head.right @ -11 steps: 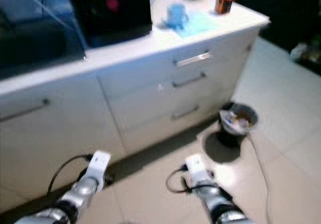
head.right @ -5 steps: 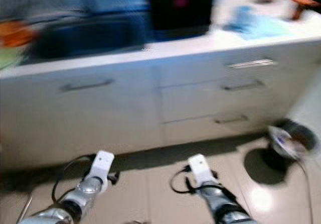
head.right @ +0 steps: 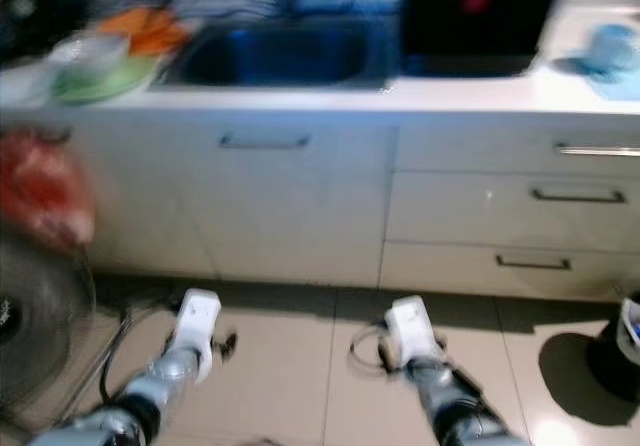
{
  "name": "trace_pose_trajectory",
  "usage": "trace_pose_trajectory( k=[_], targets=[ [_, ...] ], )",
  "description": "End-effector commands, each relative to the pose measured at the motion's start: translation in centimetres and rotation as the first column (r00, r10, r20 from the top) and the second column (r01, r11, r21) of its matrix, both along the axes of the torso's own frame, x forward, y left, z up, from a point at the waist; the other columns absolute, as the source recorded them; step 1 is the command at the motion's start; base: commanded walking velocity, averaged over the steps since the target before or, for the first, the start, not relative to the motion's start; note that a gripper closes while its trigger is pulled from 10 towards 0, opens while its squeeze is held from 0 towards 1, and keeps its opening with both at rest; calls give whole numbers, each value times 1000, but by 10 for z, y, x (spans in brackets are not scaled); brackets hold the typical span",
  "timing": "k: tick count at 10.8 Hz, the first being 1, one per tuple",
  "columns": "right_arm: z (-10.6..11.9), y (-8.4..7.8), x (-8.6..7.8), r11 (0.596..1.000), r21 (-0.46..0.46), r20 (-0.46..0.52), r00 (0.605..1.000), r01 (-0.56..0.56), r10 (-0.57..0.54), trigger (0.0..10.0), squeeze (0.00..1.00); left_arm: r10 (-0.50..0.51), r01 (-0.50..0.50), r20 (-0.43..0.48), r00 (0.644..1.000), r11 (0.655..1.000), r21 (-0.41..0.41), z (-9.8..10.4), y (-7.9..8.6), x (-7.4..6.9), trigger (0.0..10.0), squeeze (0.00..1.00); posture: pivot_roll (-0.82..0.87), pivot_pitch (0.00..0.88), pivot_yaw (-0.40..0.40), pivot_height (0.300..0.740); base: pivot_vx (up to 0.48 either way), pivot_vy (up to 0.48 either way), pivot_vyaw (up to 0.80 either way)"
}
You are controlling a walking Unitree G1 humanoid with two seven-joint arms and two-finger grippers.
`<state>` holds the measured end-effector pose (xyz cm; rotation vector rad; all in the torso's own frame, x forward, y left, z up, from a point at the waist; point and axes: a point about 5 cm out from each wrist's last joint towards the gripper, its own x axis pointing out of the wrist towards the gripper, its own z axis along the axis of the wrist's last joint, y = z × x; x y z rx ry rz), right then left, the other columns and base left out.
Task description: Kitchen organization
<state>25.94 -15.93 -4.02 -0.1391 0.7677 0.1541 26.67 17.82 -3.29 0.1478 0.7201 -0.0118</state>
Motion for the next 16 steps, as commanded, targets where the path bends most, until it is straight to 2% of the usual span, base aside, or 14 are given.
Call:
trace_pose_trajectory(
  k=[1,3,5,6,7,8,9,10,11,12,13,14,15,16],
  targets=[
    [15,10,18,995,97,81,996,15,-23,10000,0,2,4,114,993,999,-53,19,-5,21,10000,0,18,26,48,740,0,0,0],
    [31,18,31,985,173,177,984,-21,-10,10000,0,-14,41,269,963,994,-98,44,-7,41,10000,0,12,35,44,740,0,0,0],
    [42,14,37,968,251,260,962,12,-79,10000,0,-51,100,361,931,988,-119,52,-12,39,10000,0,15,45,43,740,0,0,0],
    [55,5,41,963,270,344,931,22,-118,10000,0,-84,152,440,894,981,-121,62,-17,35,10000,0,14,47,42,740,0,0,0],
    [77,-3,45,965,261,442,888,12,-130,10000,0,-93,180,513,854,976,-123,81,-18,26,10000,0,17,59,46,740,0,0,0],
    [86,-6,46,964,264,468,874,6,-133,10000,0,-96,185,540,836,976,-112,90,-16,25,10000,0,17,59,46,740,0,0,0],
    [107,-11,48,961,275,525,840,-16,-136,10000,0,-81,194,600,796,973,-126,116,-13,24,10000,0,24,65,50,740,0,0,0],
    [129,-13,48,954,297,569,810,-46,-138,10000,0,-109,227,673,731,970,-89,145,-16,21,10000,0,21,66,48,740,0,0,0],
    [143,-13,47,960,271,622,774,-66,-122,10000,0,-105,216,704,703,974,-70,157,-15,20,10000,0,10,67,54,740,0,0,0],
    [153,-13,46,974,213,666,741,-77,-87,10000,0,-91,203,715,694,977,-72,164,-14,18,10000,0,0,66,58,740,0,0,0],
    [159,-14,46,971,230,669,735,-66,-108,10000,0,-90,197,713,695,978,-68,168,-14,16,10000,0,-8,64,60,740,0,0,0],
    [163,-18,45,972,232,664,737,-37,-131,10000,0,-56,164,695,717,982,-90,167,-12,15,10000,0,-16,64,58,740,0,0,0],
    [168,-19,42,978,207,668,734,-22,-125,10000,0,-14,112,685,728,989,-98,168,-6,16,10000,0,-15,63,56,740,0,0,0],
    [175,-15,39,987,155,689,721,-49,-72,10000,0,40,65,688,724,990,-126,174,-1,21,10000,0,-13,60,48,740,0,0,0]
  ],
)
